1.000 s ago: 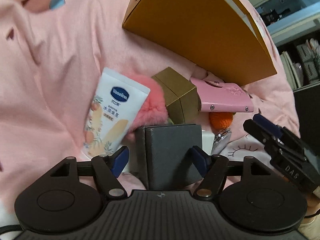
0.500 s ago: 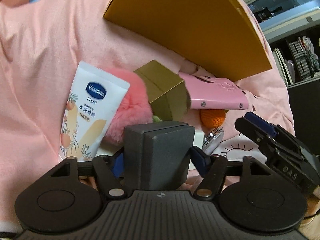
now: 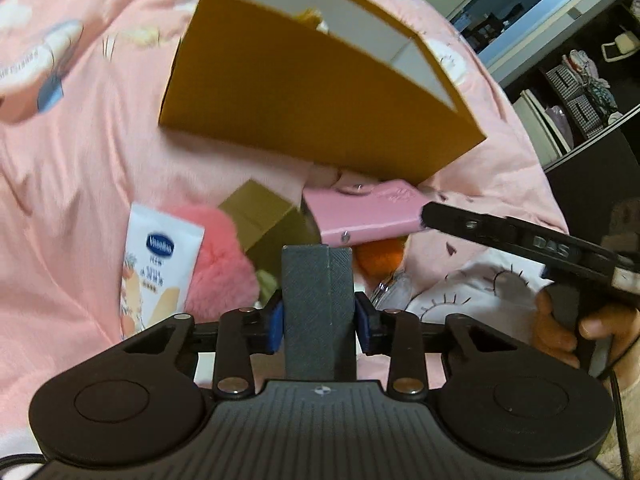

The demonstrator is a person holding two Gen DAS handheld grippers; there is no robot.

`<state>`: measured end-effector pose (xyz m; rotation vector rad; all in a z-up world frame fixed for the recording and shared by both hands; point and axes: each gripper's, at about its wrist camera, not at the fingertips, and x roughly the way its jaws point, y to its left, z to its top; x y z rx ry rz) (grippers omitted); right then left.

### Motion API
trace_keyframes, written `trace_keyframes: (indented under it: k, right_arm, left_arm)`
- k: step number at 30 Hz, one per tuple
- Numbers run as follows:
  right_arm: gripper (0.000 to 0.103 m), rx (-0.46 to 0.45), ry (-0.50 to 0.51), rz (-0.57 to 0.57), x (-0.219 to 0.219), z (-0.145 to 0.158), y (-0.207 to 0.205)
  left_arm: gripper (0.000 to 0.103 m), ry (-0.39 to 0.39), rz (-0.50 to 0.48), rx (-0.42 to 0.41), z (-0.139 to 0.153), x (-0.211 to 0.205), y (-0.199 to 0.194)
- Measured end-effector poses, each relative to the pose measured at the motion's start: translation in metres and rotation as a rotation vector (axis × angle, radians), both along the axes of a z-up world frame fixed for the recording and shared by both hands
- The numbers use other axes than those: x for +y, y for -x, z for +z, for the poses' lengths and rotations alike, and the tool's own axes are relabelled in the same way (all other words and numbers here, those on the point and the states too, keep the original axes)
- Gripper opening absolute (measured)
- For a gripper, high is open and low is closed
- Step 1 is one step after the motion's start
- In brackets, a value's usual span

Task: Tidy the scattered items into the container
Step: 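Lift the grey case with the left tool while the right tool grasps the pink wallet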

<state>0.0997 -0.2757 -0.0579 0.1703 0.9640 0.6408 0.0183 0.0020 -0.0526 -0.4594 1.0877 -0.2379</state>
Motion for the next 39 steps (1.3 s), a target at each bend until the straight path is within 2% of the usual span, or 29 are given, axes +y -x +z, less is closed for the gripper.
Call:
trace_keyframes:
  k: [4, 9, 12, 15, 17, 21, 24, 30, 39]
  right_arm:
    - [0.052, 0.078, -0.007, -0.032, 0.001, -0.01, -0.015]
    - [0.052, 0.215, -0.067, -0.047, 0.002, -0.03, -0.029]
    - [0.048, 0.235, -0.083, -0.052, 0.004, -0.035, -0.034]
    - [0.044, 0.198, -0.061, -0.038, 0.01, -0.032, -0.033]
    - [0.036, 0.166, -0.052, -0.027, 0.011, -0.027, -0.031]
    - [0.032, 0.105, -0.025, 0.012, 0.016, -0.018, -0.023]
    - [0.024, 0.064, -0.022, 0.036, 0.016, -0.009, -0.018]
    - [0.019, -0.075, 0.01, 0.111, 0.019, 0.022, 0.0]
    - [0.018, -0.224, -0.032, 0.195, 0.019, 0.079, 0.012]
  left_arm:
    - [0.039, -0.019, 0.013, -0.039, 0.009, 0.003, 0.003]
    - [0.039, -0.05, 0.02, -0.076, 0.018, 0.002, 0.003]
    - [0.039, -0.05, 0.022, -0.085, 0.021, 0.003, 0.002]
    - [0.039, -0.053, 0.028, -0.092, 0.024, 0.005, 0.003]
    - [0.039, -0.052, 0.033, -0.095, 0.025, 0.007, 0.003]
    - [0.039, -0.051, 0.045, -0.103, 0.03, 0.011, 0.003]
    - [0.039, -0.049, 0.051, -0.116, 0.035, 0.013, 0.003]
    - [0.039, -0.056, 0.054, -0.162, 0.051, 0.015, 0.003]
    - [0.039, -0.061, 0.037, -0.245, 0.082, 0.012, -0.008]
